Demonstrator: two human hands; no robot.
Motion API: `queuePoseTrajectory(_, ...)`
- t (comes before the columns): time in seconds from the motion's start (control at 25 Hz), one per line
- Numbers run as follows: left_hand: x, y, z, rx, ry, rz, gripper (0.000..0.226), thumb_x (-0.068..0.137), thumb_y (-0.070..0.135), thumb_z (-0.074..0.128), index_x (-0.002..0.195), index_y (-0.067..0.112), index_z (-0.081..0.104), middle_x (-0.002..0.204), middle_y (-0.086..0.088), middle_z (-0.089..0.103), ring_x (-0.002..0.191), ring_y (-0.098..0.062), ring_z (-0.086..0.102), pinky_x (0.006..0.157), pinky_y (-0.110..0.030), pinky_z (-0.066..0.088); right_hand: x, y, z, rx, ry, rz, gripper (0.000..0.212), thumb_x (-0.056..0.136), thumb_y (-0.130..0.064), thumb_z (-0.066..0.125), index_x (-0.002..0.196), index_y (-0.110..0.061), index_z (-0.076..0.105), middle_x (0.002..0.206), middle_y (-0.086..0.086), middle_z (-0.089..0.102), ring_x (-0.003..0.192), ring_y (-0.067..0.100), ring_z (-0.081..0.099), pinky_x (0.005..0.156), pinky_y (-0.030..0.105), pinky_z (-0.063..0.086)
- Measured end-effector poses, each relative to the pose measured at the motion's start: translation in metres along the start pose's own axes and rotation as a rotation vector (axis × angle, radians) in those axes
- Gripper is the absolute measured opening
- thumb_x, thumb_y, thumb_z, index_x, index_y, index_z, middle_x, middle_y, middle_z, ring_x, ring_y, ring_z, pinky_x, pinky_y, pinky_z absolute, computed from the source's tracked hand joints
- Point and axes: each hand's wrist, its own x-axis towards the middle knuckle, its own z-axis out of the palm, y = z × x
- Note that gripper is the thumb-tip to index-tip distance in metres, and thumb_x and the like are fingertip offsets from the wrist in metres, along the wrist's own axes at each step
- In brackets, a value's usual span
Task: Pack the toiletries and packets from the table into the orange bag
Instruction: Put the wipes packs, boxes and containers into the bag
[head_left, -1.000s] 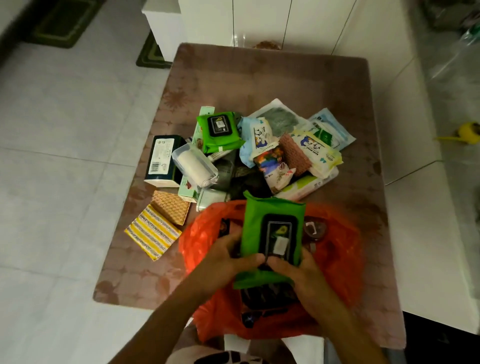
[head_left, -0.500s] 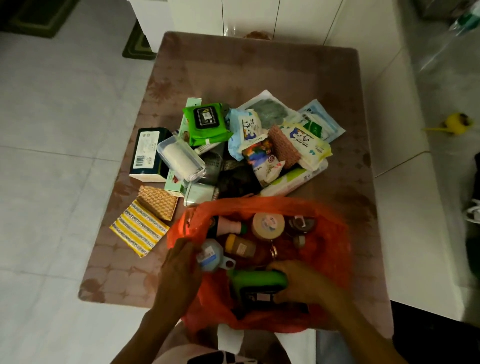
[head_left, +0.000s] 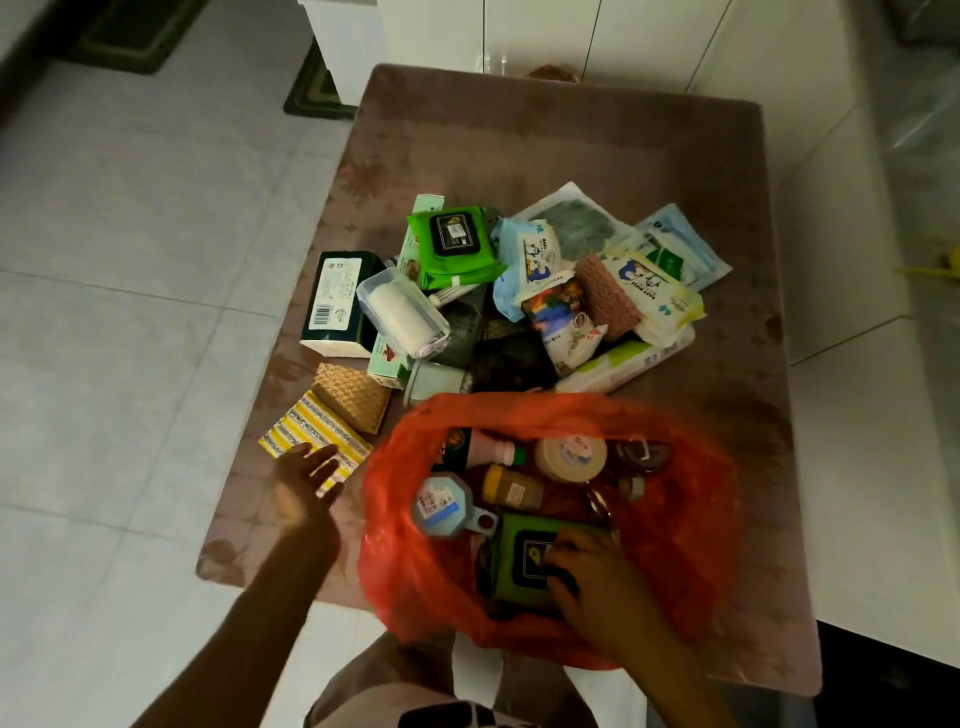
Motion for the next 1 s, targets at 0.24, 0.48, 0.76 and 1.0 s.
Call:
queuePoseTrajectory(0.24,0.069,-0.022,-0.024,0.367,0.102,-0.224,0.030,0.078,0.017,0.079,0.067,0.012,0.051,0.072,-0.013,0.053,0.053,-0.017,0.043,0.043,-0.024,0.037,-0.005,0.001,0.004,-0.009,0.050,-0.009,0.023,0.089,-0.030,0.054,0.108,-0.024,0.066,0.121,-0.007,0.054,0.112,0.016,0.048,0.089,0.028,0.046)
queuePoseTrajectory(0.48,0.054,0.011,-0.010,0.328,0.055,0.044,0.031,0.074,0.014,0.080,0.097,0.003,0.062,0.066,-0.002,0.065,0.062,-0.019,0.059,0.048,-0.025,0.045,-0.002,-0.014,-0.006,0.118,0.211,0.151,0.022,0.092,-0.032,0.052,0.113,-0.028,0.058,0.116,-0.009,0.057,0.105,0.010,0.052,0.090,0.031,0.049)
queuePoseTrajectory(0.76,-0.092,0.067,0.017,0.634,-0.730,0.452,0.024,0.080,0.009,0.073,0.101,0.016,0.064,0.093,0.009,0.077,0.079,-0.011,0.074,0.064,-0.023,0.059,0.031,-0.086,-0.077,1.285,0.042,0.132,0.056,0.079,-0.036,0.075,0.127,-0.039,0.048,0.119,-0.009,0.067,0.106,0.014,0.064,0.085,0.035,0.055)
queuePoseTrajectory(1.0,-0.093,-0.012,0.000,1.338,-0.449,0.847,0.100,0.061,0.050,0.082,0.145,0.027,0.032,0.150,-0.007,0.036,0.131,-0.032,0.039,0.095,-0.054,0.043,0.008,-0.049,-0.070,0.957,0.040,0.145,0.041,0.091,-0.043,0.057,0.125,-0.059,0.041,0.121,-0.029,0.058,0.111,-0.007,0.056,0.092,0.026,0.049)
